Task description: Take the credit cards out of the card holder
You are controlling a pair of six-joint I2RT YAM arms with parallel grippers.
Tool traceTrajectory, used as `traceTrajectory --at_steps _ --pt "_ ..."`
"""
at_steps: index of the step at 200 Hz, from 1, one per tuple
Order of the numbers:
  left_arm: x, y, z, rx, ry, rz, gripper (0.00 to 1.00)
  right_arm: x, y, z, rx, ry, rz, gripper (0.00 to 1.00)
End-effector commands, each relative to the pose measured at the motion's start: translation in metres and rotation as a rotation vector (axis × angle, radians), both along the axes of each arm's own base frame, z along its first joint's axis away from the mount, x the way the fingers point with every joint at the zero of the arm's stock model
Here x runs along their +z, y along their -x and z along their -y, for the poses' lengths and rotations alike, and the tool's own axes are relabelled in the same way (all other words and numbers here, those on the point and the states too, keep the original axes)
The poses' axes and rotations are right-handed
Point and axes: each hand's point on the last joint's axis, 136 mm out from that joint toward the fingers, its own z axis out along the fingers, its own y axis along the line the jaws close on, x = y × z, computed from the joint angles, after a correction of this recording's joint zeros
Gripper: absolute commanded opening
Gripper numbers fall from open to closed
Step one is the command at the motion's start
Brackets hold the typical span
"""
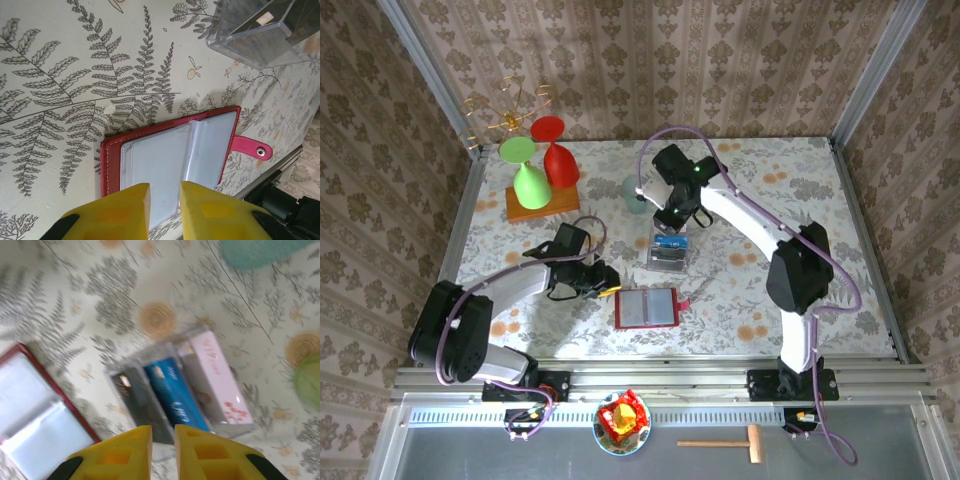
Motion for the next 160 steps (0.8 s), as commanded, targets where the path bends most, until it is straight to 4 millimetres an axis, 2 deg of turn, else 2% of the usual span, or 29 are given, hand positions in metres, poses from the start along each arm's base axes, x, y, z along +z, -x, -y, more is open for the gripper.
traceTrajectory --at_steps 1,43,77,123,160 --pt "0.004 0.001 -0.001 0.014 0.006 0.025 0.23 0.028 -0.005 -0.019 -0.178 -0.169 0.081 0.19" --pt "0.006 0.002 -0.002 0.024 0.014 0.041 0.23 0.022 0.018 -0.024 -0.422 -0.321 0.001 0.16" --pt "0.004 0.003 0.0 0.032 0.026 0.044 0.23 0.016 0.045 -0.035 -0.538 -0.443 -0.087 0.13" --pt "-0.002 0.01 0.005 0.018 0.027 0.025 0.22 -0.01 0.086 -0.04 -0.641 -0.461 -0.248 0.1" --pt "-0.006 0.013 0.006 0.009 0.025 0.015 0.2 -0.032 0.111 -0.047 -0.643 -0.435 -0.339 0.1"
